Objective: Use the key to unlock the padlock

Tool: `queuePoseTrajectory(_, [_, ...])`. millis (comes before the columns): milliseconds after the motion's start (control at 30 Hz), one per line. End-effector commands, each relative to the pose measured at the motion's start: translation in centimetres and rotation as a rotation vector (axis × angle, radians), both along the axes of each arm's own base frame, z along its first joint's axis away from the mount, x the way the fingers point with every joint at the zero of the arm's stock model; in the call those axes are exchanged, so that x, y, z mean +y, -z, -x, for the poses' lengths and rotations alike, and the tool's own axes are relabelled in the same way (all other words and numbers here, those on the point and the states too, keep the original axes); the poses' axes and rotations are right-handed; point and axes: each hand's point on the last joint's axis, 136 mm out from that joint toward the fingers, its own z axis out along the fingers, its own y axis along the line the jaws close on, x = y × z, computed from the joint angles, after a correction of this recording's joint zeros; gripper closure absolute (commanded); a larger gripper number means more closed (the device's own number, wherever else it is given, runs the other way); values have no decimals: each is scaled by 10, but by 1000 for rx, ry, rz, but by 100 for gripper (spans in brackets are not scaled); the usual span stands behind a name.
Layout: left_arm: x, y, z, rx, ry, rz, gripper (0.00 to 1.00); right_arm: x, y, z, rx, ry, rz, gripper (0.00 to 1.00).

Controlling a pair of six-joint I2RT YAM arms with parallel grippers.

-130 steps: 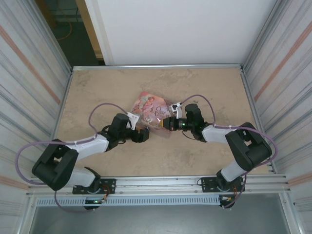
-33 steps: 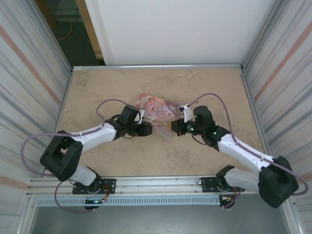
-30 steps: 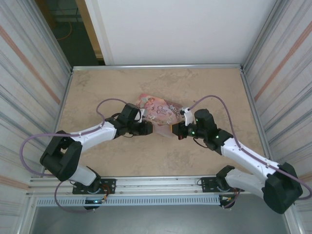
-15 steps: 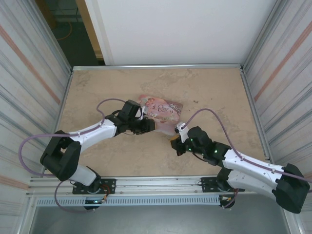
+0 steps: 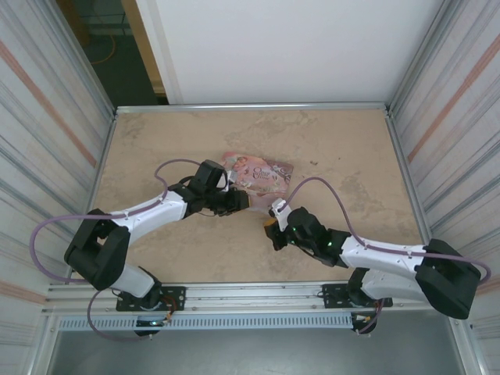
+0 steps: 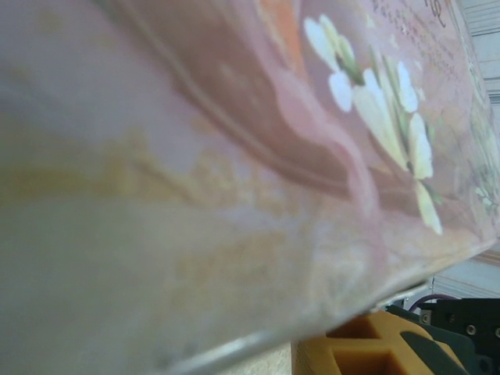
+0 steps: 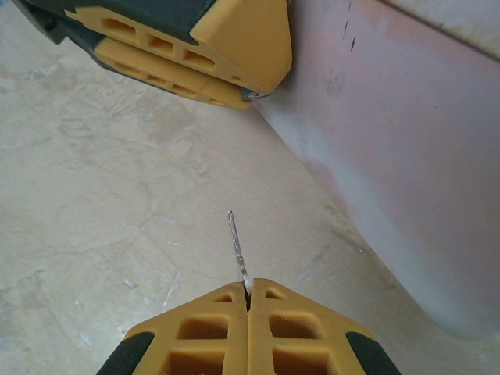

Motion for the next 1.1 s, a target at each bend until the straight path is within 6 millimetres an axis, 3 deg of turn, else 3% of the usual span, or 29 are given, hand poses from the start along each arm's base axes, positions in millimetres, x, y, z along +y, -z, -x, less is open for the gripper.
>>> queuePoseTrajectory(0, [-12, -23, 3, -6, 32, 96, 88, 9, -11, -8, -72, -5, -40, 100])
queuePoseTrajectory(1067, [-9, -20, 8, -9, 27, 107, 86, 36, -12, -44, -105, 28, -98, 100])
